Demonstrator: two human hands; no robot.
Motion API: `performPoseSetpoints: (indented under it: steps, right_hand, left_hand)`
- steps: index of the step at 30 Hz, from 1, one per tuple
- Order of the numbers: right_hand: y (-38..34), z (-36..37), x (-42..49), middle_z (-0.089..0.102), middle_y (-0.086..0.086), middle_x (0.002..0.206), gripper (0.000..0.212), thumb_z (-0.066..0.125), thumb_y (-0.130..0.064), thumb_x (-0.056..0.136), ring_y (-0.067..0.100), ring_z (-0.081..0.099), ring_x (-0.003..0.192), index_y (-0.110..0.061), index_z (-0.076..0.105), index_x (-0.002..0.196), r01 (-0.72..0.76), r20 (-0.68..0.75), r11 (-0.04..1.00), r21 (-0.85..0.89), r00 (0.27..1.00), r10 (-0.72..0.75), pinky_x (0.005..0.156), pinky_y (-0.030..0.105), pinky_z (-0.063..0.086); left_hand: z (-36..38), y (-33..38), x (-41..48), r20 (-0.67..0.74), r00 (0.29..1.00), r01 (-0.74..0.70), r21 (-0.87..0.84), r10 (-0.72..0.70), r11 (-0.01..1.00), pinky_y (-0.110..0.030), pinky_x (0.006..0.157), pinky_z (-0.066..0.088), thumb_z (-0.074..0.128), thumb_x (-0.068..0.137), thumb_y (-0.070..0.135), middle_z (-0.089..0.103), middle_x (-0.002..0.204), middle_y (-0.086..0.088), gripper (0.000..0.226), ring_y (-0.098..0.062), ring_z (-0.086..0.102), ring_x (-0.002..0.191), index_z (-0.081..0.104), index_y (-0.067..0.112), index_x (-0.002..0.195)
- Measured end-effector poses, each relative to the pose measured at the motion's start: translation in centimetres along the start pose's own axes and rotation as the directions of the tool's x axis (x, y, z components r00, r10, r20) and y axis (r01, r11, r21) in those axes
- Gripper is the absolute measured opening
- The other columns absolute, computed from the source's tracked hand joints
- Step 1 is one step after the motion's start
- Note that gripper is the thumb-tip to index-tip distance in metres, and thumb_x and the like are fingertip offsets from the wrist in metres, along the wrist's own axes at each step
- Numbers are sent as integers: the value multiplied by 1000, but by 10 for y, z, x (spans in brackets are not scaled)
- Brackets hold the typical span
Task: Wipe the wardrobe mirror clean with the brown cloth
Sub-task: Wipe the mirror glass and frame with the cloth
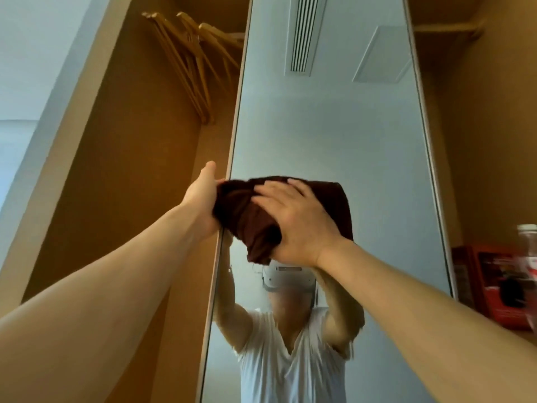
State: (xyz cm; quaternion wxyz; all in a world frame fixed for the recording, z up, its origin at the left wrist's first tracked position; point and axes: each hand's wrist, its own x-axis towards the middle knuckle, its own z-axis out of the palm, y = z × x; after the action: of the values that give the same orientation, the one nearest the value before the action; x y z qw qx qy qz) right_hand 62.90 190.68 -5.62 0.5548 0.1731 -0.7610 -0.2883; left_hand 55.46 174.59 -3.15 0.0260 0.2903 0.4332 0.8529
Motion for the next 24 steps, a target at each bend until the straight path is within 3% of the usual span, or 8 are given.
performPoseSetpoints:
  steps: [4, 7, 10, 12, 16, 18, 21, 24]
  right_hand:
    - [34, -17, 1, 42, 2, 146, 76, 64, -56, 69, 19, 33, 137, -21, 49, 134, -49, 18, 999, 17, 999, 49, 114, 35, 12]
    - [76, -33, 24, 38, 4, 148, 74, 68, -46, 71, 20, 30, 138, -19, 46, 136, -312, -57, 950, 17, 948, 312, 114, 37, 15]
    - [81, -35, 34, 32, 2, 151, 78, 62, -50, 75, 20, 24, 140, -18, 38, 141, -503, -95, 864, -11, 861, 500, 115, 42, 12]
    - [62, -26, 16, 33, 3, 151, 79, 65, -46, 73, 19, 24, 140, -16, 39, 141, -449, -112, 893, -25, 889, 444, 115, 41, 11]
    - [32, -15, -47, 47, 3, 143, 73, 66, -47, 67, 20, 37, 135, -17, 52, 132, -69, -65, 998, -2, 996, 68, 114, 39, 17]
    - [41, -21, -47, 46, 2, 143, 73, 67, -50, 68, 19, 37, 134, -18, 52, 132, -19, -3, 1000, -7, 1000, 19, 113, 37, 17]
    - [77, -36, -9, 43, 5, 145, 72, 71, -43, 69, 23, 36, 135, -18, 50, 133, -229, -59, 973, 32, 971, 231, 112, 38, 19]
    - [115, -55, 29, 45, 2, 140, 66, 62, -49, 72, 26, 37, 133, -22, 48, 131, -545, -100, 838, 9, 833, 544, 110, 43, 25]
  left_hand:
    - [12, -9, 4, -129, 958, -200, 339, 256, 919, -37, 84, 53, 66, 85, 43, 68, 99, -5, 45, -22, 65, 85, 63, 12, 117]
    - [22, -14, 1, -126, 922, -273, 462, 367, 844, -34, 94, 44, 66, 85, 46, 57, 128, -1, 62, -22, 57, 111, 48, 20, 137]
    - [24, -16, 2, -26, 906, -342, 543, 422, 767, -7, 56, 45, 67, 88, 27, 61, 100, 7, 39, -2, 55, 71, 53, 20, 124]
    - [24, -16, 0, -7, 890, -367, 584, 456, 724, -5, 37, 35, 67, 88, 21, 60, 89, 5, 28, 0, 51, 66, 54, 17, 113]
    - [23, -16, -3, -16, 892, -344, 626, 452, 700, -14, 59, 45, 68, 87, 24, 57, 126, -9, 55, -18, 58, 87, 45, 9, 135]
    - [23, -17, -1, -37, 896, -320, 637, 443, 701, -25, 72, 46, 67, 87, 26, 53, 132, -10, 60, -24, 56, 103, 42, 9, 138]
    - [23, -21, 2, -22, 874, -381, 590, 485, 712, -22, 68, 42, 67, 88, 23, 61, 101, 1, 34, -13, 57, 82, 51, 13, 116]
    - [23, -21, 4, -5, 864, -412, 565, 503, 714, -20, 60, 38, 68, 87, 20, 56, 84, 9, 26, -2, 50, 68, 50, 20, 107]
